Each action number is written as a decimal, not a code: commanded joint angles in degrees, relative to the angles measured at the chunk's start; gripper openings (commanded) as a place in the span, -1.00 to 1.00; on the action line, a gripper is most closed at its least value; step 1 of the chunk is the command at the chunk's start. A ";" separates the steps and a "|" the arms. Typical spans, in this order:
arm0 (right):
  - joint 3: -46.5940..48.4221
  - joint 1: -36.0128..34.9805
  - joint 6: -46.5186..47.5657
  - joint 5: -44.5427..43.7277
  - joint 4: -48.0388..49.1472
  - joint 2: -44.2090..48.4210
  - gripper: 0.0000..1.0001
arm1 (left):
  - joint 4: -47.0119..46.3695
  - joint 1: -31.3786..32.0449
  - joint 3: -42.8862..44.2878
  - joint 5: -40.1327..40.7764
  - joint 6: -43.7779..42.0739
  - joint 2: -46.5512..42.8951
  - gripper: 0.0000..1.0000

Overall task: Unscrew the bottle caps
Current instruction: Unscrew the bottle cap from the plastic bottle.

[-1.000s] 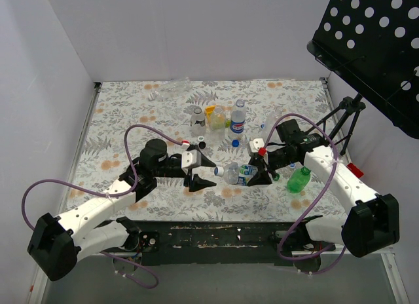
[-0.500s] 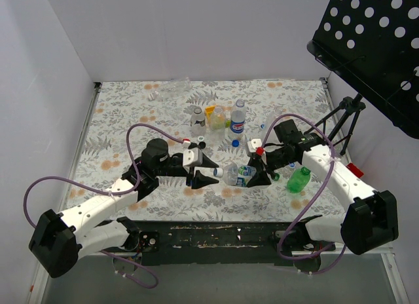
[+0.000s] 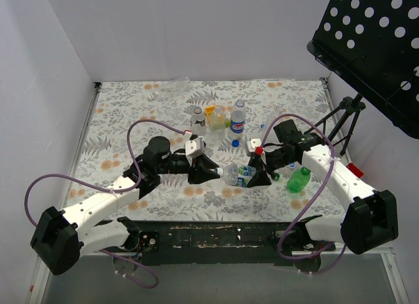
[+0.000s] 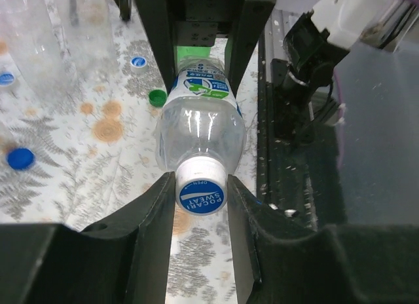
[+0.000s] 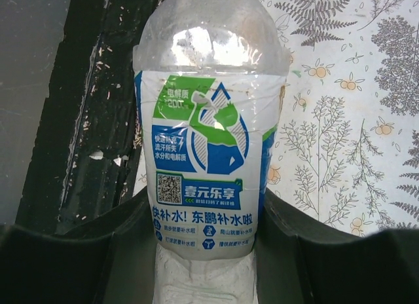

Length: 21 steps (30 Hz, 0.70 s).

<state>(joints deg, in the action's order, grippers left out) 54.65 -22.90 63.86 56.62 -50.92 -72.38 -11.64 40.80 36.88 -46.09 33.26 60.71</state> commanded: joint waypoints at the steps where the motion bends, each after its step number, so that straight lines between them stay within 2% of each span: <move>1: 0.63 -0.04 -2.15 -0.98 2.66 1.01 -0.73 | -0.32 0.34 3.28 7.65 25.29 0.03 -1.00; 4: 0.63 -0.13 -2.86 -2.12 3.19 1.28 -0.73 | 5.20 0.34 4.33 14.94 43.85 0.46 -1.00; 8: -0.07 -0.04 -3.47 -2.22 3.89 2.06 -0.73 | 18.99 0.42 7.23 23.22 67.42 1.69 -1.00; 11: -0.60 0.04 -3.91 -1.78 4.24 2.59 -0.73 | 21.56 0.42 8.02 24.72 76.85 2.66 -1.00; 15: -1.74 0.22 -4.79 -1.51 4.95 3.73 -0.73 | 24.90 0.42 11.62 29.63 75.13 2.75 -1.00; 16: -2.00 0.39 -4.88 -1.43 5.12 4.00 -0.73 | 25.87 0.42 12.42 30.95 73.37 2.31 -0.88; 18: -2.36 0.83 -5.23 -1.16 5.39 4.70 -0.74 | 26.93 0.42 13.47 34.03 69.34 0.91 -0.14; 21: -2.71 1.89 -5.32 -0.29 5.56 5.49 -0.74 | 24.31 0.34 12.95 34.58 60.39 -3.47 0.61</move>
<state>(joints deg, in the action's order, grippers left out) 52.66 -22.04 59.07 54.13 -45.63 -69.10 12.47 41.47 47.77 -17.91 101.93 63.11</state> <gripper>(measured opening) 0.549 0.620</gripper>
